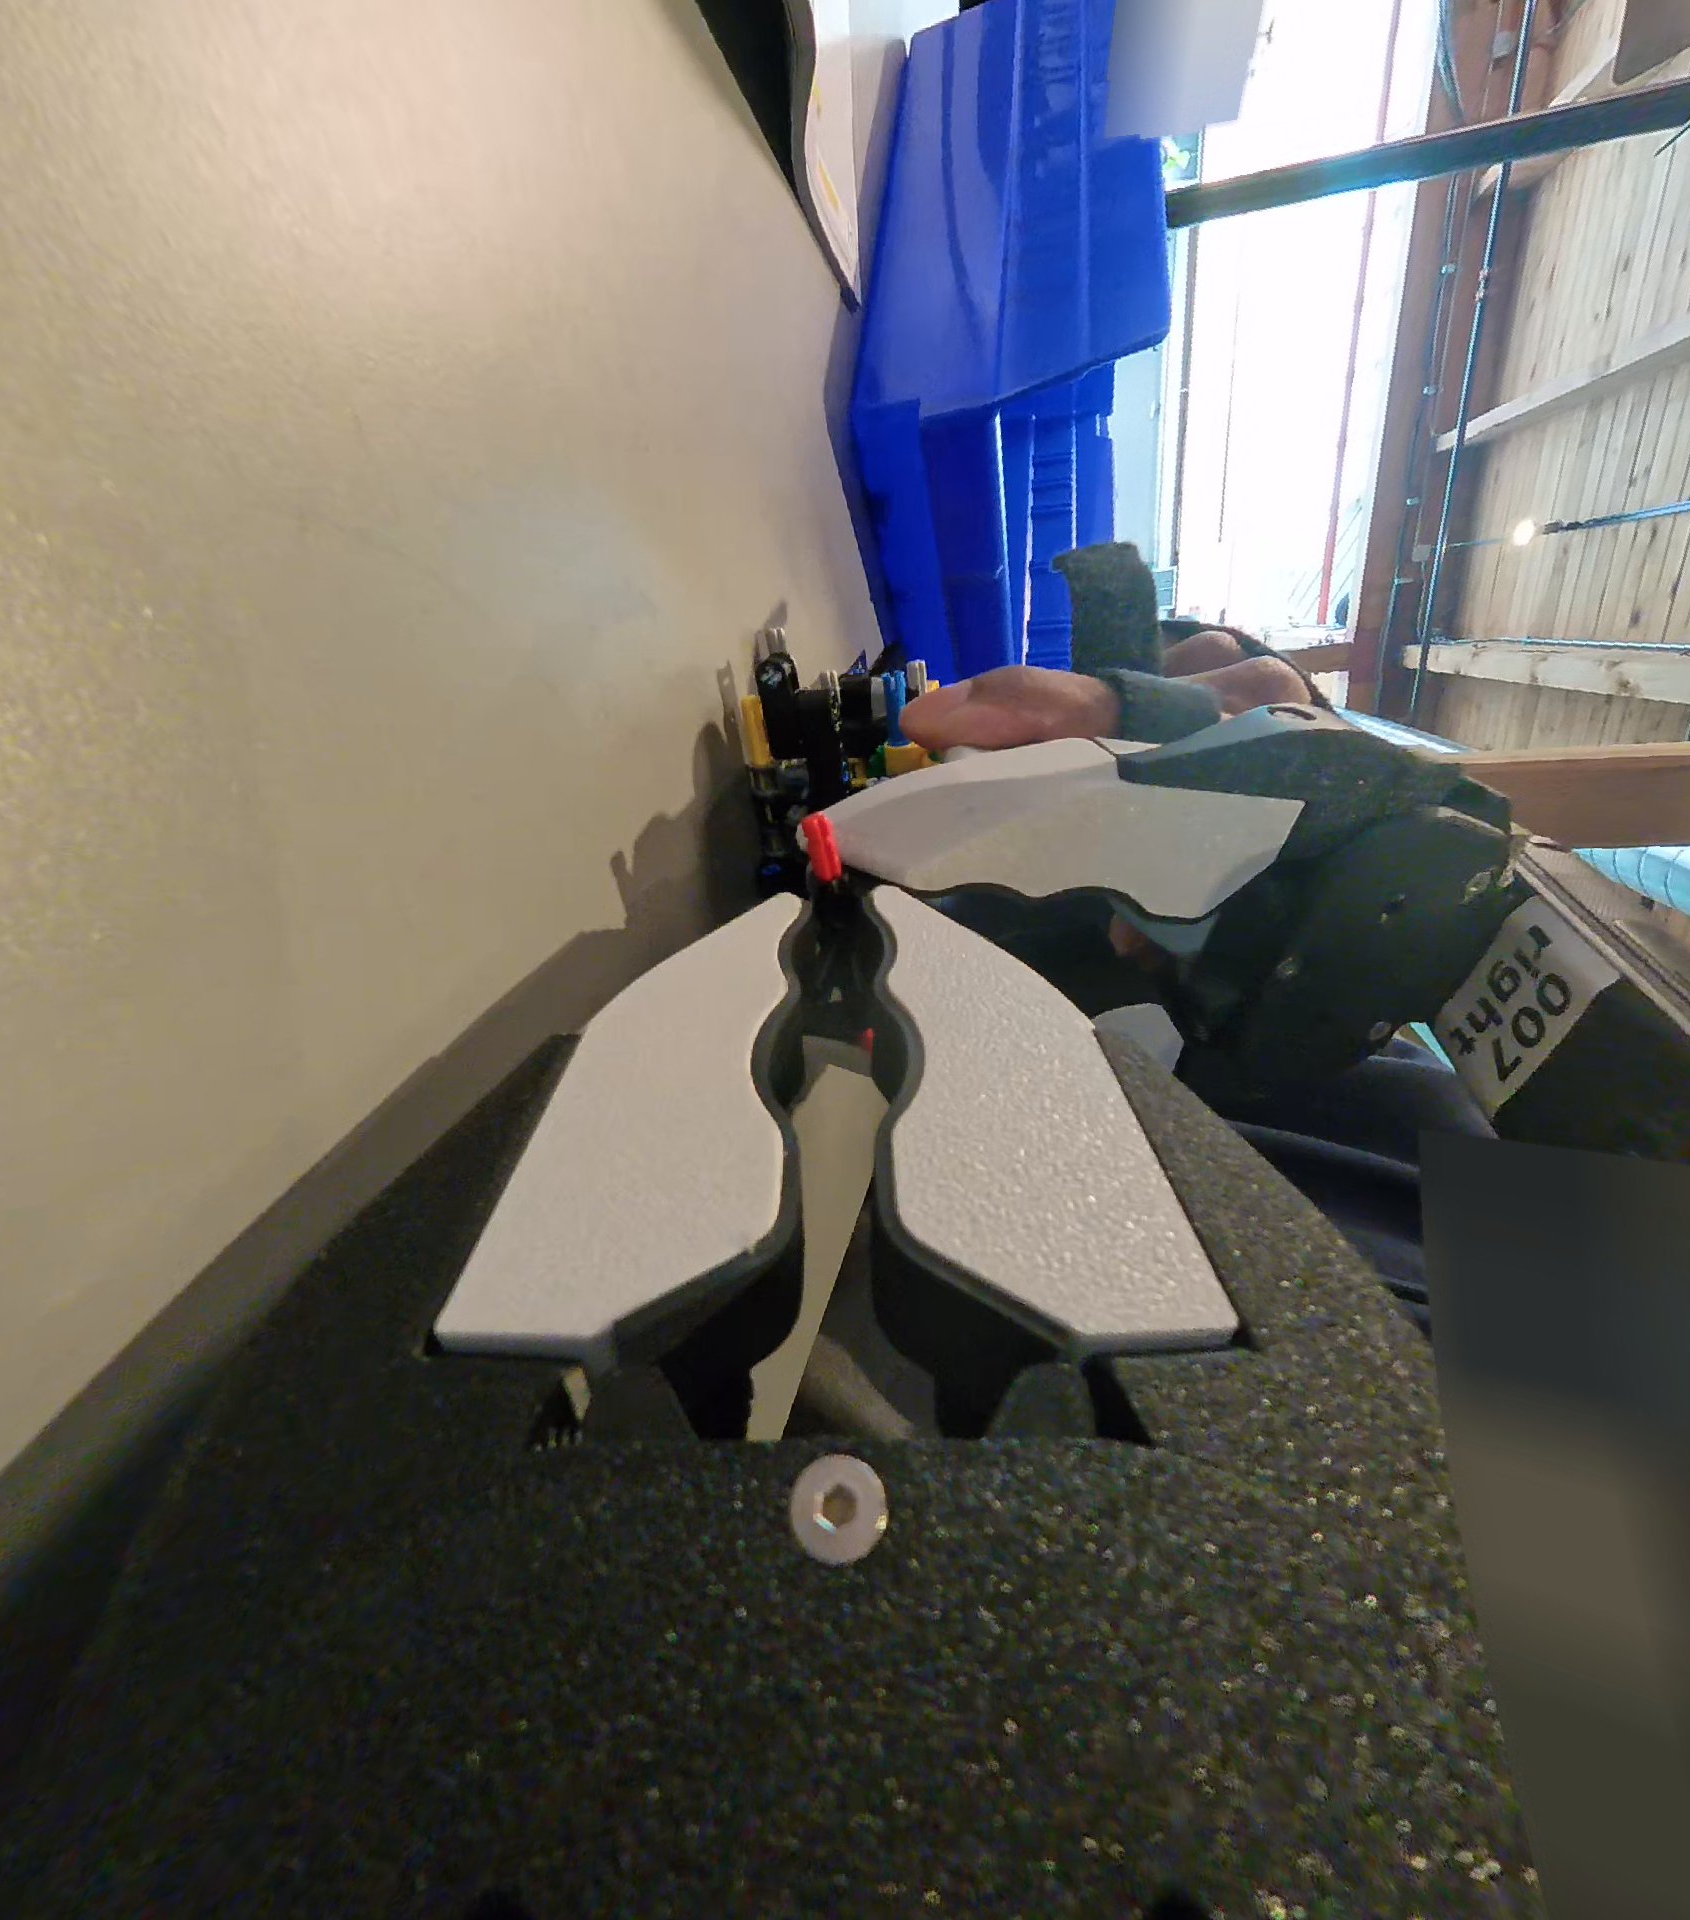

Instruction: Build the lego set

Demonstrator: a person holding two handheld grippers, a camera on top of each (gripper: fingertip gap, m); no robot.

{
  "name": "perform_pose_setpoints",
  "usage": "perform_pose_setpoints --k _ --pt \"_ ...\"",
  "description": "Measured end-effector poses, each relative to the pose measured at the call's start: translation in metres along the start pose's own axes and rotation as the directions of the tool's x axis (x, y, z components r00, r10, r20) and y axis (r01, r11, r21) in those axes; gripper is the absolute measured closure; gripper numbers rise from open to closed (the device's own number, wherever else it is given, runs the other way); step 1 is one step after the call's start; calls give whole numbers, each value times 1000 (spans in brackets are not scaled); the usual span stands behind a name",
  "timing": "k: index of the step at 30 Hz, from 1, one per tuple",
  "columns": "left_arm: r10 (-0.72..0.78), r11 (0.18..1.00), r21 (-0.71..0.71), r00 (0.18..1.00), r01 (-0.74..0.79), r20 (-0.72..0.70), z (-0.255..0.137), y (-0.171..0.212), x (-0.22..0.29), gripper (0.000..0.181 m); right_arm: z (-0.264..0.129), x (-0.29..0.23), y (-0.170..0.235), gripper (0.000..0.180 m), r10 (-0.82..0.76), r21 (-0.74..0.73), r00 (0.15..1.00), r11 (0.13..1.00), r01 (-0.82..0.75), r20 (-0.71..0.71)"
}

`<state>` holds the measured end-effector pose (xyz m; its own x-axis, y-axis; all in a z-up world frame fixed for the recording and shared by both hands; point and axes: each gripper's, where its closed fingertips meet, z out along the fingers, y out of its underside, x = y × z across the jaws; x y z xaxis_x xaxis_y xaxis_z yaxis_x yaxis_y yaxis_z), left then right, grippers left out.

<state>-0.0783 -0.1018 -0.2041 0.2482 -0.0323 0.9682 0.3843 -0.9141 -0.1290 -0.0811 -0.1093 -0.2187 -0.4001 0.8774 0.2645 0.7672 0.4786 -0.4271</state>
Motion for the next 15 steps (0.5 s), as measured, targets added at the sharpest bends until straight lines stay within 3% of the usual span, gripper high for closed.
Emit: perform_pose_setpoints --k 15 --pt "-1 1000 -7 1000 1 -4 1 2 -1 174 0 0 1 149 -14 -3 1000 1000 15 3"
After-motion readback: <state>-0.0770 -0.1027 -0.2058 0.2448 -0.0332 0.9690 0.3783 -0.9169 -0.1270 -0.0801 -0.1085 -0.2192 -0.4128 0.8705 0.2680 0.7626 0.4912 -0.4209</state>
